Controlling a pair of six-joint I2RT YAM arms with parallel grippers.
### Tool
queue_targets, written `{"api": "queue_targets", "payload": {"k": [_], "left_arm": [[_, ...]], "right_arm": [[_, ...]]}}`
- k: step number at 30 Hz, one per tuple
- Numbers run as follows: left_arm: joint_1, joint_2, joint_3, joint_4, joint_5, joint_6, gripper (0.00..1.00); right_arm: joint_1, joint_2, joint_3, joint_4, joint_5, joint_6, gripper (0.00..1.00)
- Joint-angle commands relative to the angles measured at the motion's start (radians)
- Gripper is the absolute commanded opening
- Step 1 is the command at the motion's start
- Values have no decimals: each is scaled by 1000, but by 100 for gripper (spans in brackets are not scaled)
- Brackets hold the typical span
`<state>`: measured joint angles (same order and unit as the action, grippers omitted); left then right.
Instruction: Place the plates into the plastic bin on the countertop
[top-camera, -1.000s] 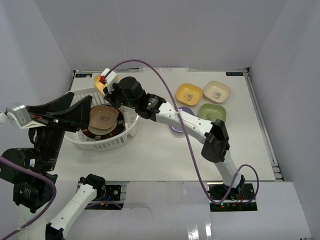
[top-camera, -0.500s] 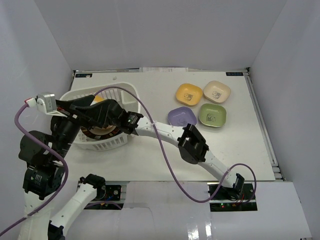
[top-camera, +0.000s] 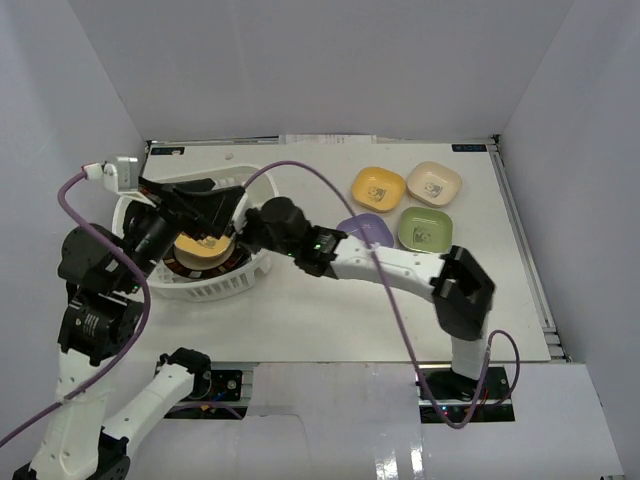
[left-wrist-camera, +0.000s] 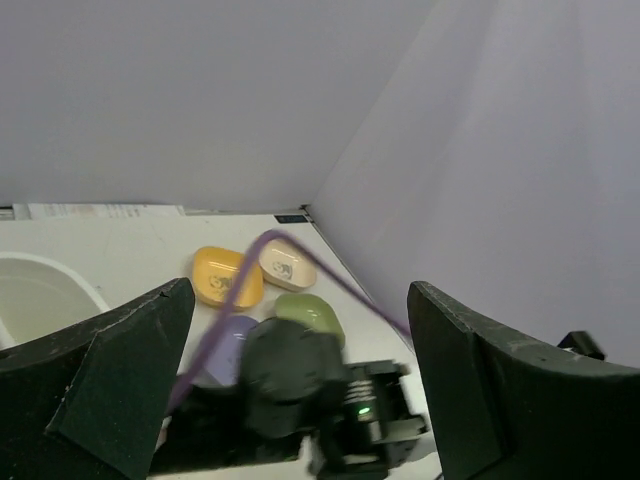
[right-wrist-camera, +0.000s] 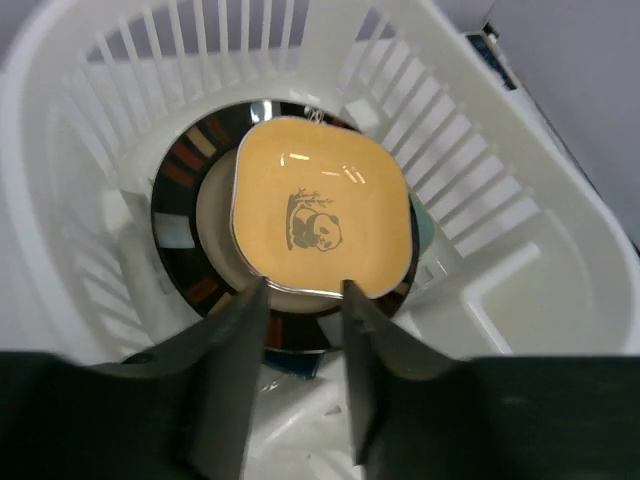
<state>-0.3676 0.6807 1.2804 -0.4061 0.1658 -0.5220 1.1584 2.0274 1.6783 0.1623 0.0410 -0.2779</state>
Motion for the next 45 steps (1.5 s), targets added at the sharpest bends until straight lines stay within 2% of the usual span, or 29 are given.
{"api": "queue_targets", "payload": {"k": [1,2,4,5,6,7,8,9,10,11,12,13,16,19,24,31,38,41,42,45], "left_arm": [[4,86,8,15,131,-45,98],[2,145,2,24,173,-52,98],[2,221,-19,26,297,-58,98],[-2,256,-32,36,328,-62,98],[-34,314,-47,47,325,-59,98],[-66,339,-77,58,284,-53,97],[-162,389,-85,64,150,-24,92],[-221,420,-85,66,149,-9,92],[-272,454,-82,67,21,8,90],[-351,494,-63,66,-20,20,90],[-382,537,-52,66,-50,28,89],[-405,624,-40,69,-101,46,89],[-488,750,10,76,-193,95,88],[-545,894,43,118,-230,152,88],[-590,1077,83,181,-290,237,88],[-590,1186,74,274,-290,353,90],[-588,1274,63,319,-285,390,91],[-584,1292,57,332,-275,390,89],[-584,1295,60,332,-276,389,88],[-585,1310,60,331,-293,399,83]], "right_arm": [[-72,-318,-194,227,33,103,37],[-95,-370,-339,249,69,153,32],[-178,-525,-478,249,129,207,17],[-215,-574,-606,231,190,268,15],[-298,-670,-667,212,207,316,14],[-342,-714,-716,183,226,356,15],[-433,-781,-795,110,241,408,15],[-474,-805,-827,74,261,420,15],[-514,-823,-857,45,292,428,17],[-557,-832,-902,-8,287,439,19],[-597,-840,-917,-35,264,465,21],[-674,-840,-931,-52,205,476,28],[-787,-817,-971,-84,142,488,38],[-845,-747,-944,-113,91,476,40],[-867,-581,-856,-139,37,459,41],[-868,-478,-795,-95,-13,477,41],[-868,-415,-835,-18,43,513,40],[-870,-409,-865,2,56,529,32],[-868,-423,-890,11,66,536,24],[-870,-499,-942,34,109,563,15]]}}
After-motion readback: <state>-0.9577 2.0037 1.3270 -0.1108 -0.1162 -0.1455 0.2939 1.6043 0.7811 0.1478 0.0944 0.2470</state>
